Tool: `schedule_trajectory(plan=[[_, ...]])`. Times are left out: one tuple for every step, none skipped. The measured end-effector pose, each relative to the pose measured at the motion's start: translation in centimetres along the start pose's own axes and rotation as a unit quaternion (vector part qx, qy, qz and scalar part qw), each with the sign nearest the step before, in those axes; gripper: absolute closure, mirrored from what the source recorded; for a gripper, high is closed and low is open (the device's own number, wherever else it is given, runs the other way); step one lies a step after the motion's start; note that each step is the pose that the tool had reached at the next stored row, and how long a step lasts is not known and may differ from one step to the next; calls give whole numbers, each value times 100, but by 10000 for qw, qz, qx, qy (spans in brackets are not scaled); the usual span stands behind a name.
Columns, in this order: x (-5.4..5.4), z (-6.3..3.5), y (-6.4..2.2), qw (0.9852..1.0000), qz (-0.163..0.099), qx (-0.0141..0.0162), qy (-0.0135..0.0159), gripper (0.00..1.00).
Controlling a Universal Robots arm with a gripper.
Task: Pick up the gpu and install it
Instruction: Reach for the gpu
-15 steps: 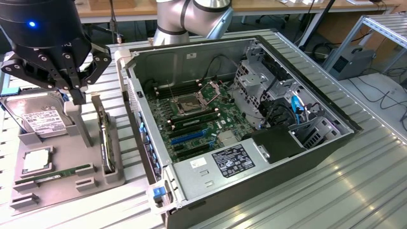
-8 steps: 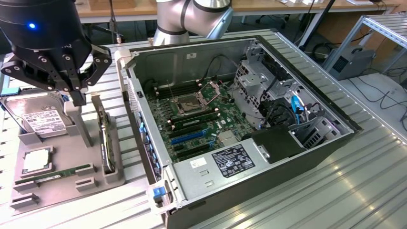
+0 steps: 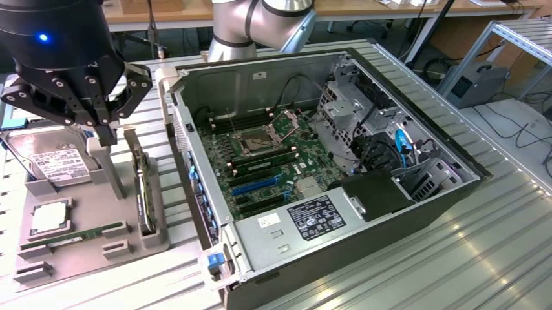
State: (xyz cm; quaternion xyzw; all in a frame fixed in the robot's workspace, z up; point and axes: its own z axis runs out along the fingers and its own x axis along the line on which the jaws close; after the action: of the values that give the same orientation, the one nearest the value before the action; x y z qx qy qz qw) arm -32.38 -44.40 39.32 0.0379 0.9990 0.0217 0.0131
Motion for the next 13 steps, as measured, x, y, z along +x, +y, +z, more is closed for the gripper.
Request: schedule_trajectory(plan=[[0, -1, -4, 10000, 0, 0, 0, 89], [-1, 0, -7, 10000, 0, 0, 0, 89], [-1, -1, -12, 10000, 0, 0, 0, 89], [-2, -1, -16, 10000, 0, 0, 0, 89], [-2, -1, -20, 10000, 0, 0, 0, 89], [-2, -1, -24, 10000, 0, 0, 0, 89], [-2, -2, -29, 10000, 0, 0, 1, 89], [-2, -2, -32, 10000, 0, 0, 0, 89], [-3, -2, -36, 10000, 0, 0, 0, 89], [-3, -2, -40, 10000, 0, 0, 1, 89], [-4, -2, -44, 10000, 0, 0, 0, 89], [-4, -2, -49, 10000, 0, 0, 0, 89], [-4, -2, -53, 10000, 0, 0, 0, 89]])
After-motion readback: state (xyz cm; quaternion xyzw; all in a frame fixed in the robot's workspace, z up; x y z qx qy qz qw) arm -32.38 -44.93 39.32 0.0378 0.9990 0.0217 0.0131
